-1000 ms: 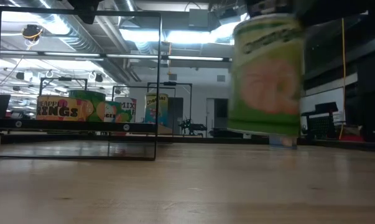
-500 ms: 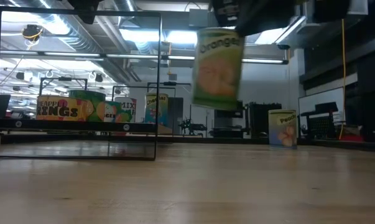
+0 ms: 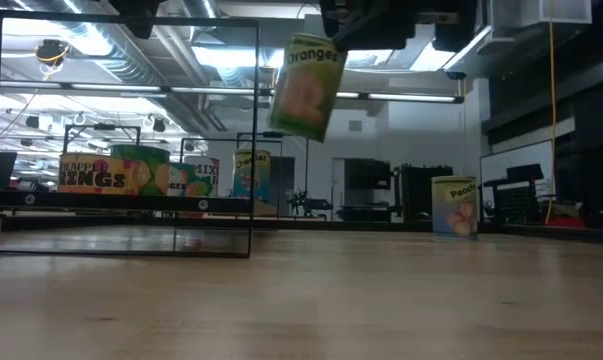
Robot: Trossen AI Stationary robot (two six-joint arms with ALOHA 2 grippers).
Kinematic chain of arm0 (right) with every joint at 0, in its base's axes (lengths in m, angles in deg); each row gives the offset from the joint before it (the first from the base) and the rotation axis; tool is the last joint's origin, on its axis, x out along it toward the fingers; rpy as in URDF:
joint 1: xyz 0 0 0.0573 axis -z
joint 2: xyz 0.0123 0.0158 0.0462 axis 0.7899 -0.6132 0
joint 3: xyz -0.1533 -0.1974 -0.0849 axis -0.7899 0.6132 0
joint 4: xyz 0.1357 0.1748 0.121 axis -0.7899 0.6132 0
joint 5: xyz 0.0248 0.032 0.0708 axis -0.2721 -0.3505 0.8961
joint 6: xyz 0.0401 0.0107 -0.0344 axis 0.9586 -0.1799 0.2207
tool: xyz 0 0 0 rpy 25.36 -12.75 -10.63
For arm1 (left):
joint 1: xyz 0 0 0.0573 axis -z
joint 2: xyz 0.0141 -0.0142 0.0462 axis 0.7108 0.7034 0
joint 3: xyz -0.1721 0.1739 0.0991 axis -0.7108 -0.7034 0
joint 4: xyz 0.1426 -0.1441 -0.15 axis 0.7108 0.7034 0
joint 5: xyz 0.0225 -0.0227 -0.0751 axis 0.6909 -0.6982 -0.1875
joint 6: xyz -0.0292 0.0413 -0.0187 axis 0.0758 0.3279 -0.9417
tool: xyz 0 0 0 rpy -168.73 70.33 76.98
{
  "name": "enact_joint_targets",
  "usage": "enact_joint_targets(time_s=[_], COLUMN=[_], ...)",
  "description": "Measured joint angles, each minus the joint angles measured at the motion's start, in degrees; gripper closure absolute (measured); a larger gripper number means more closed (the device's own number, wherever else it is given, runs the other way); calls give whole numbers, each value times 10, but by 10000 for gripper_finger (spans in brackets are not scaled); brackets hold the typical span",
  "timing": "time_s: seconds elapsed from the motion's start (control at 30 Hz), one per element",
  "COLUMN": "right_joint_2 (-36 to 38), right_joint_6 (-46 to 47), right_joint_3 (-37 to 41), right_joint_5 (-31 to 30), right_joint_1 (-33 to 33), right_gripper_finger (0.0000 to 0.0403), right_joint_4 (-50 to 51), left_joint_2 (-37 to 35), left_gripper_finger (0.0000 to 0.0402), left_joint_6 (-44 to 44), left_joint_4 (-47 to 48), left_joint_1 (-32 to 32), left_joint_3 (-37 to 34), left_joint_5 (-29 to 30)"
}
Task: Pick and place cans onto a shelf
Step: Put the large canned oranges on the shelf
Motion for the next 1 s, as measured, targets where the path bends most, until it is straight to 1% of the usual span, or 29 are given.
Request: enact_joint_targets(time_s=[0.23,0.47,0.6,0.77,1.0], right_joint_2=[0,-24,-60,-126,-218], right_joint_6=[-29,-60,-62,-101,-116], right_joint_3=[-33,-92,-146,-232,-339], right_joint_5=[65,103,108,107,115], right_joint_1=[52,92,108,126,148], right_gripper_finger=[403,403,403,403,403], right_joint_4=[0,0,15,91,163], left_joint_2=[0,0,0,0,0], left_gripper_finger=[312,312,312,312,312], left_joint_6=[0,0,0,0,0], left_joint_4=[0,0,-2,-2,0], left_joint_1=[0,0,0,0,0], left_joint_3=[0,0,0,0,0], left_joint_5=[0,0,0,0,0])
